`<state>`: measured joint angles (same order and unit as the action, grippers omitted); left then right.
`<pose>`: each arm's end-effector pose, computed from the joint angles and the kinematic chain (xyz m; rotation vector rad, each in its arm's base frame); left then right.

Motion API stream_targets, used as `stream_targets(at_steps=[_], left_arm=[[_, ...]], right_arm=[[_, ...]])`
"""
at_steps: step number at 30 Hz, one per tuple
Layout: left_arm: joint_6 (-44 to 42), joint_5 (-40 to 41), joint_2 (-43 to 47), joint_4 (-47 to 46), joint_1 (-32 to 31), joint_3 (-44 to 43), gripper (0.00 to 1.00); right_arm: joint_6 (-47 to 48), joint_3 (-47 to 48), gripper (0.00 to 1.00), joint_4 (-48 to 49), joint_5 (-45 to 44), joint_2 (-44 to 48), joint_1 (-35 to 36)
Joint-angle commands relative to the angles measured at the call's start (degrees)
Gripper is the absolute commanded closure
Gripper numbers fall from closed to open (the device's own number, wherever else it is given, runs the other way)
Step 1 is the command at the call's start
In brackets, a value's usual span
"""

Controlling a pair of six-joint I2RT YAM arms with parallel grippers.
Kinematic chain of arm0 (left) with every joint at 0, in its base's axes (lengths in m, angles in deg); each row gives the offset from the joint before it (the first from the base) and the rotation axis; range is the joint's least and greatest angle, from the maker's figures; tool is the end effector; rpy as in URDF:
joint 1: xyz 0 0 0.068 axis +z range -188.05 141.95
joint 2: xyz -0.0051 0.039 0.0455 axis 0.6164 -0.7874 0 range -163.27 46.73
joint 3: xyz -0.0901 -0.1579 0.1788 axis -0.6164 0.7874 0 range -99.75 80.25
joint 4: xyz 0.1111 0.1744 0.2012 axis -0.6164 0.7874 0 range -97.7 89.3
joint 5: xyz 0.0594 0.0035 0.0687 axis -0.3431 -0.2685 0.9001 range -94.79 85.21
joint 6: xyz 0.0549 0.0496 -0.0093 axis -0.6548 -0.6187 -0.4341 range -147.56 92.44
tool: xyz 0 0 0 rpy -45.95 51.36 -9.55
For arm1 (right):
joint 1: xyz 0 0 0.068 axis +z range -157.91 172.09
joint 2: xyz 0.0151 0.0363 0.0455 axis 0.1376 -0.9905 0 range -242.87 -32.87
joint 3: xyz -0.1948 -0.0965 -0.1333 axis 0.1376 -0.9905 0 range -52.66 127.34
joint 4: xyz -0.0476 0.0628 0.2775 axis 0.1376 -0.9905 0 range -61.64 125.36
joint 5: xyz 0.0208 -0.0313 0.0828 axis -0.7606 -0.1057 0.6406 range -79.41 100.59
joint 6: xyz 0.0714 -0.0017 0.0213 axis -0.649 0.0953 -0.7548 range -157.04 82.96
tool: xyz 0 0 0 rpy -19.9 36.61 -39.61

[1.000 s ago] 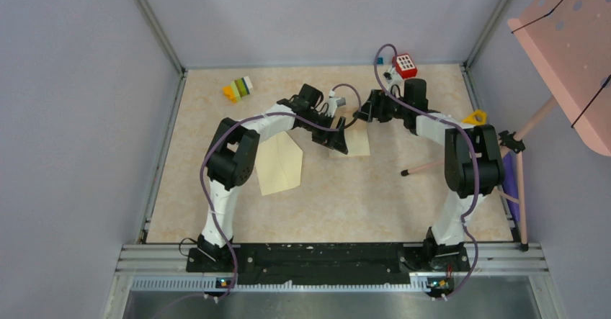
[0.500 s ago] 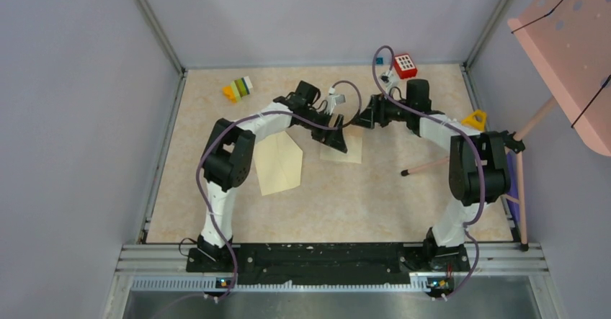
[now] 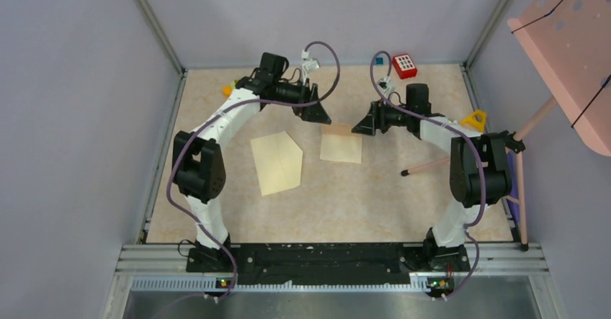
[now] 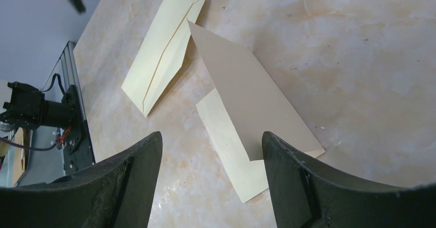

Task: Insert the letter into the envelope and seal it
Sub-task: Fold the letter at the center of the board.

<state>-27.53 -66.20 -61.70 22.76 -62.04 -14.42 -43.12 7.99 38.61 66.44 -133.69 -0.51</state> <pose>0.3909 -0.2340 0.2672 0.9871 2.0190 -1.4579 0.3911 0.1030 0.1585 -0.5674 2.0482 1.2021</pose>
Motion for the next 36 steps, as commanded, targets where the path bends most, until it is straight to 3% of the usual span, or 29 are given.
stream_targets(at_steps=[1, 12, 20, 27, 36], left_arm=[[3.38, 2.5, -0.14, -4.14, 1.9, -2.87, 0.13], [4.83, 4.89, -7.65, -6.2, -0.83, -3.19, 0.14], [4.95, 5.24, -8.74, -7.02, -2.74, 4.51, 0.15], [5.02, 7.73, -8.98, -9.63, -4.74, 12.62, 0.18], [7.17, 14.23, -11.61, -11.12, -5.18, 14.34, 0.23]], right_arm=[[4.73, -0.54, 0.3, -2.18, 3.15, 3.61, 0.68], [13.87, -0.45, 0.31, -12.83, 3.58, 2.17, 2.61], [16.58, -0.31, 0.31, -16.18, 2.07, 0.3, 3.9], [15.11, 0.49, 0.31, -15.65, -0.39, -1.11, 4.07], [8.85, 5.01, 0.31, -13.14, -9.86, -4.65, 3.6]])
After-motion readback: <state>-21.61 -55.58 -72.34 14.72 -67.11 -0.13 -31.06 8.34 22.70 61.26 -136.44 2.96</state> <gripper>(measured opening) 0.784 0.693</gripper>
